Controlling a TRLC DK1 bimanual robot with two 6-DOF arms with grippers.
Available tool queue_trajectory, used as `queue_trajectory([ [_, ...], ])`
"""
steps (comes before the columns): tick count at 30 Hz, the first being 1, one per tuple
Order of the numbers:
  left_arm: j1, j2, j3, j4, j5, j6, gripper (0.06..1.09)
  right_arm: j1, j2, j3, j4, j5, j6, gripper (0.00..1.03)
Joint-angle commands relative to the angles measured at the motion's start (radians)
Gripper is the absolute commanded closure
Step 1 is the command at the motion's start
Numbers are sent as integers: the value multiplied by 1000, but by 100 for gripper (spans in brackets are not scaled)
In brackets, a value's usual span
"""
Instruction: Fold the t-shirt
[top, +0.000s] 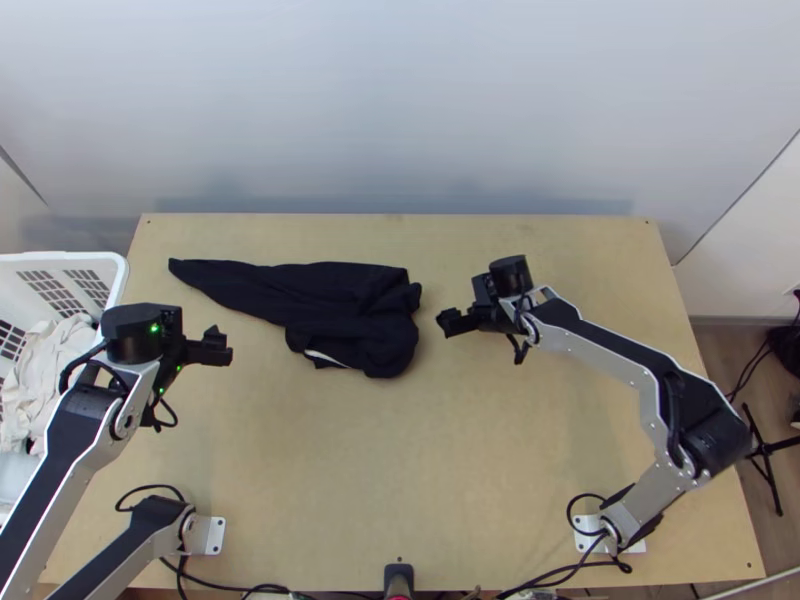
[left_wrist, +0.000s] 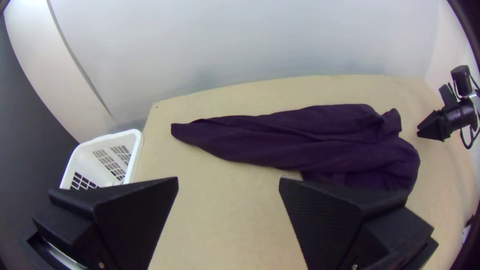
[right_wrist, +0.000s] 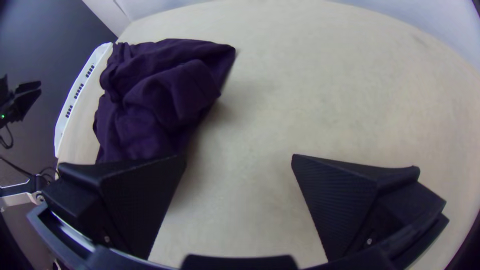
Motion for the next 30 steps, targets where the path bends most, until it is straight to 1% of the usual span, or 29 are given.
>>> queue_trajectory([
  [1, 22, -39, -33, -26, 0, -3, 11, -3, 71, 80, 51, -37, 21, 5],
  [9, 59, -108, -82, -55, -1, -3, 11, 19, 145, 233, 40, -80, 17, 5],
  [14, 82, -134, -107, -63, 0, -3, 11, 71, 191, 327, -9, -95, 7, 5],
  [19, 85, -137, -111, -78, 0, -2, 11, 132, 220, 337, -15, -92, -18, 7],
  [21, 85, -140, -111, -80, -1, -2, 11, 143, 239, 336, -17, -81, -33, 7],
  [23, 86, -143, -111, -81, -1, -2, 11, 146, 254, 336, -26, -46, -59, 7],
  [25, 94, -145, -111, -86, -1, 0, 11, 146, 260, 327, -29, -6, -91, 15],
  [28, 97, -152, -116, -89, -1, 0, 11, 140, 269, 313, -31, 25, -124, 16],
  [30, 100, -154, -120, -89, -1, 0, 11, 140, 271, 302, -29, 78, -141, 16],
])
